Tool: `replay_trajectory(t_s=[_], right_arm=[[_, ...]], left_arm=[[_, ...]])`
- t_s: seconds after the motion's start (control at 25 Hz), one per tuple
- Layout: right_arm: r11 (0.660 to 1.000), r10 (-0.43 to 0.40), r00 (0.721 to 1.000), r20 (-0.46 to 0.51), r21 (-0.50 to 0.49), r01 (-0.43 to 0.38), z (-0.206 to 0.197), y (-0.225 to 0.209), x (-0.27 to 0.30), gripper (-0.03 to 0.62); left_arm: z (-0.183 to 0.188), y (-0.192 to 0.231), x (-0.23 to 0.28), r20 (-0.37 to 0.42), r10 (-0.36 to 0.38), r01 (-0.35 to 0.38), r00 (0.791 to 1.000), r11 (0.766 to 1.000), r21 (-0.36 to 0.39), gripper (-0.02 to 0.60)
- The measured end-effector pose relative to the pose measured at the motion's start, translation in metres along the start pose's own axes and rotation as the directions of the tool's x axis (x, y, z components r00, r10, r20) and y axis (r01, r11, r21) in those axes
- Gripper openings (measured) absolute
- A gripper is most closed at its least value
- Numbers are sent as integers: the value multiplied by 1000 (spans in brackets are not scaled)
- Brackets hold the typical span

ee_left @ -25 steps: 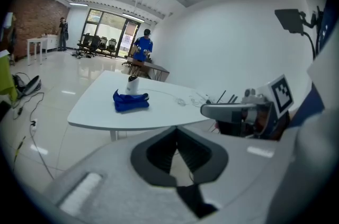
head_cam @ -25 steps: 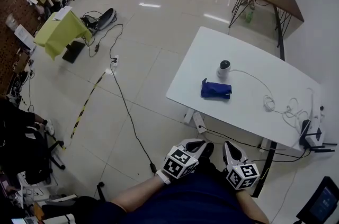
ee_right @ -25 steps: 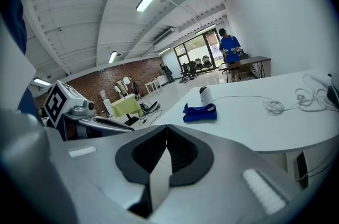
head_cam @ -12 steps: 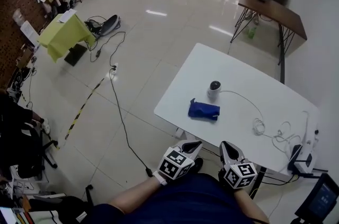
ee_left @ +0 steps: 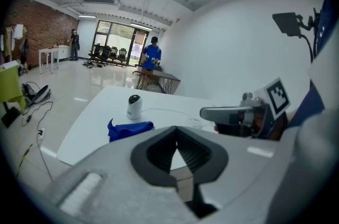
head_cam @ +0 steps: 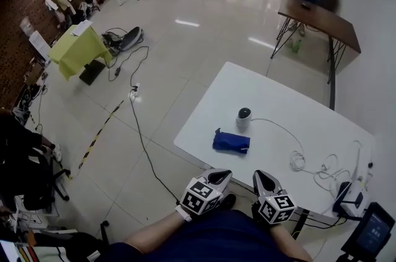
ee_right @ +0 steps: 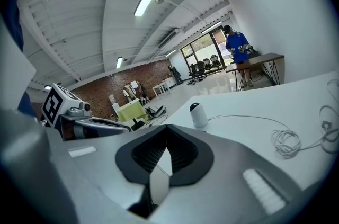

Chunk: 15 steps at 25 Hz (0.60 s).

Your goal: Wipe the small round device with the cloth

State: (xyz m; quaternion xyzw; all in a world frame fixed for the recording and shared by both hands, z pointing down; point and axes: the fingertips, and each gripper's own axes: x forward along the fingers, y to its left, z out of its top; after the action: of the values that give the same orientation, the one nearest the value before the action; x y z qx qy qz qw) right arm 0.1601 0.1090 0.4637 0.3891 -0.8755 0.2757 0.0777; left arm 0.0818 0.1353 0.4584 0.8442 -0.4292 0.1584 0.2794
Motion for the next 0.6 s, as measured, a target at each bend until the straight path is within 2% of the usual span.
replay_trajectory(t_s=[0.16,0.32,0.52,0.6], right_arm=[[1000,-25,1000,6,18,25,2,-7,4,11],[997,-72,997,17,33,72,7,-13,10,12],[988,-145,989,18,65,143,20,-23,31,12],[980,-164,986,-4,111,164,16,-26,43,12]], left_arm=[[2,5,6,-21,-17,17,1000,1000,-6,2],[13,18,12,4,-43,43,999,999,-1,2],[29,53,18,19,-80,80,997,997,0,2],[38,70,19,30,-92,92,995,996,4,2]])
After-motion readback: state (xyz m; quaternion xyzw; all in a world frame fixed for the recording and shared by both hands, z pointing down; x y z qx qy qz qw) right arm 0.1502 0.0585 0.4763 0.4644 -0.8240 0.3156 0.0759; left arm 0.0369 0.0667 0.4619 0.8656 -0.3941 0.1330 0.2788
